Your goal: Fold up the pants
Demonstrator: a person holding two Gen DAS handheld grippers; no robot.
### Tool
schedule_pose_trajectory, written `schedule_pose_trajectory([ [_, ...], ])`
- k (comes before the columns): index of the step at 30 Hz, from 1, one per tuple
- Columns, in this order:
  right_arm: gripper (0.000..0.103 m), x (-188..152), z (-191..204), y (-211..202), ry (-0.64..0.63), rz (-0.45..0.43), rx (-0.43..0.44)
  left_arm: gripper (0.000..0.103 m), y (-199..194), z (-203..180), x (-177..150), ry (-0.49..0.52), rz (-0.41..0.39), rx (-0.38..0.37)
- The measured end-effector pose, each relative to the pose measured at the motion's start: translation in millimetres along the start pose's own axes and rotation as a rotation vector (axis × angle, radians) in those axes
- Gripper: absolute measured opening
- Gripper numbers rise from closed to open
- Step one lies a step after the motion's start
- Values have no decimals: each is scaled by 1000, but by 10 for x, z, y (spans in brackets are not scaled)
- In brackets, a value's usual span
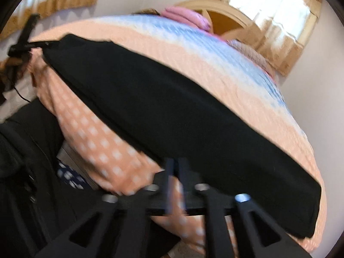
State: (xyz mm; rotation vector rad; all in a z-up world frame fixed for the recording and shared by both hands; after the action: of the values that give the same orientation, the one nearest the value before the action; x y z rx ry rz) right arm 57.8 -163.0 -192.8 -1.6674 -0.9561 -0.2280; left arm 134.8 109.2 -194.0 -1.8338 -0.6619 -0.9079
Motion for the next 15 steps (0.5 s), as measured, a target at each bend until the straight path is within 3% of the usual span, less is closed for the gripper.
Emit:
schedule_pose_trajectory([
  [1,70,90,72,0,-8,-15,9,92,-20,44,14,-12,-8,5],
  [2,77,190,162,9,-7,-39,26,92,-37,87,30,-25,-15,11],
  [5,74,426,480,146,-28,-68,90,92,-98,212,69,-51,-42,36],
  [8,49,564,730,317,-73,-73,107,92,-149,331,88,-58,-59,70],
  [11,46,582,905,480,-121,-45,117,92,-235,503,112,-82,-81,102],
  [13,37,583,951,507,-151,-58,109,92,-301,633,123,-110,-94,122],
  [15,9,595,955,468,-142,-54,146,92,-388,797,135,-148,-114,147],
])
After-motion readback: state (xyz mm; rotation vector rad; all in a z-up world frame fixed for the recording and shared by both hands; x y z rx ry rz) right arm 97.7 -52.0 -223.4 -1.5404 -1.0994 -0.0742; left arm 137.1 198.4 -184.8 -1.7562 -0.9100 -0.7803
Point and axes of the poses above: each gripper's, at about its wrist camera, not at the fingertips, and y roughly the way its jaws point, z to its left, x to its top, the point moved 9 cm from there along y, roughly the way its jaws point, and after that the axes turned 3 degrees about -x, right-handed, at the moved point
